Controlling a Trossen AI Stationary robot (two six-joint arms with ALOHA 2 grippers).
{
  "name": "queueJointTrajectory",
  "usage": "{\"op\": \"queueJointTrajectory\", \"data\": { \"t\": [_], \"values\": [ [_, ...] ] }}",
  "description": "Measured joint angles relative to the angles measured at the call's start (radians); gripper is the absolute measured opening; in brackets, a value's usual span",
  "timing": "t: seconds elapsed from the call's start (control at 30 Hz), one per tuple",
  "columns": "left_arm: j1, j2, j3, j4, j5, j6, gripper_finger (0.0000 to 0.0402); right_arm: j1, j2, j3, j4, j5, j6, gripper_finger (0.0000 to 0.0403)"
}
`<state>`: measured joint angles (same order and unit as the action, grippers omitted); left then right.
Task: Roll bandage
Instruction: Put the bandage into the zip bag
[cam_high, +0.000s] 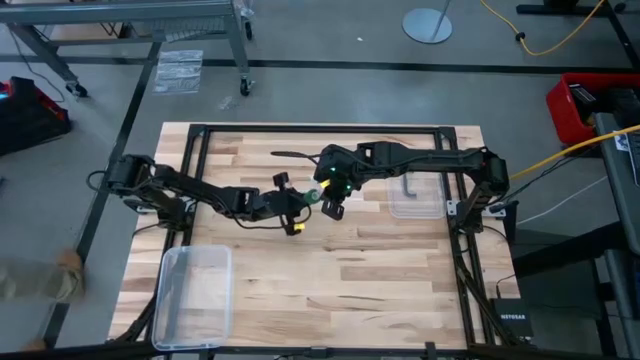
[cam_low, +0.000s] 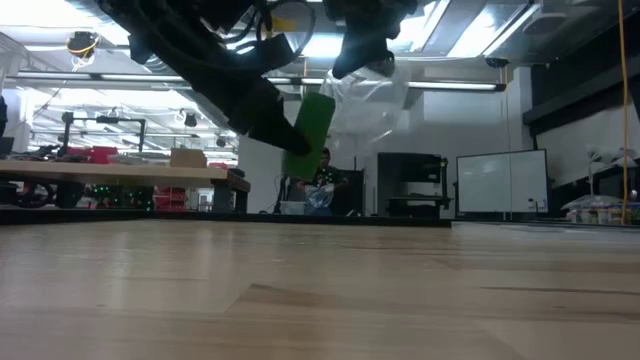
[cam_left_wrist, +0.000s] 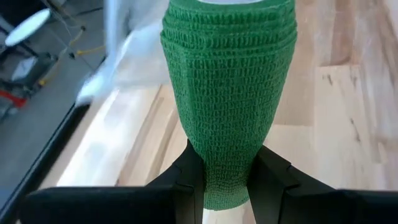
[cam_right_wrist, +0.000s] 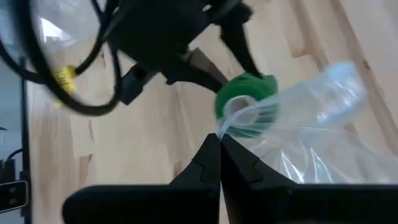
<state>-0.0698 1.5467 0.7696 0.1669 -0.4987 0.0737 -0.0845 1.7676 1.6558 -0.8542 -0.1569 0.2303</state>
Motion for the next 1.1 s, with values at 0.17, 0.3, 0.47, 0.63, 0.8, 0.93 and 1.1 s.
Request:
{"op": "queueJointTrajectory", "data": {
  "t": [0.17, 0.3, 0.47, 0.63, 0.8, 0.93, 1.1],
  "values": [
    [0.023, 0.0, 0.005, -0.003, 0.08, -0.054, 0.0074, 0.0, 0.007, 0.0, 0.006, -0.012, 0.002, 0.0001],
    [0.03, 0.0, 0.025, -0.002, 0.172, -0.076, 0.0074, 0.0, 0.031, 0.0, 0.057, -0.03, 0.003, 0.0001],
    [0.03, 0.0, 0.045, -0.005, 0.224, -0.093, 0.0074, 0.0, 0.073, 0.0, 0.103, -0.106, 0.005, 0.0001],
    [0.031, 0.007, 0.047, 0.004, 0.237, -0.168, 0.0074, 0.0, 0.082, -0.001, 0.131, -0.118, 0.005, 0.0001],
    [0.035, 0.033, 0.048, 0.054, 0.24, -0.231, 0.0074, 0.0, 0.082, -0.002, 0.17, -0.157, 0.005, 0.0001],
    [0.035, 0.037, 0.046, 0.126, 0.241, -0.227, 0.0074, -0.001, 0.089, -0.002, 0.169, -0.168, 0.005, 0.0004],
    [0.035, 0.037, 0.046, 0.149, 0.241, -0.232, 0.0074, -0.001, 0.085, 0.0, 0.168, -0.173, 0.004, 0.0028]
  ]
}}
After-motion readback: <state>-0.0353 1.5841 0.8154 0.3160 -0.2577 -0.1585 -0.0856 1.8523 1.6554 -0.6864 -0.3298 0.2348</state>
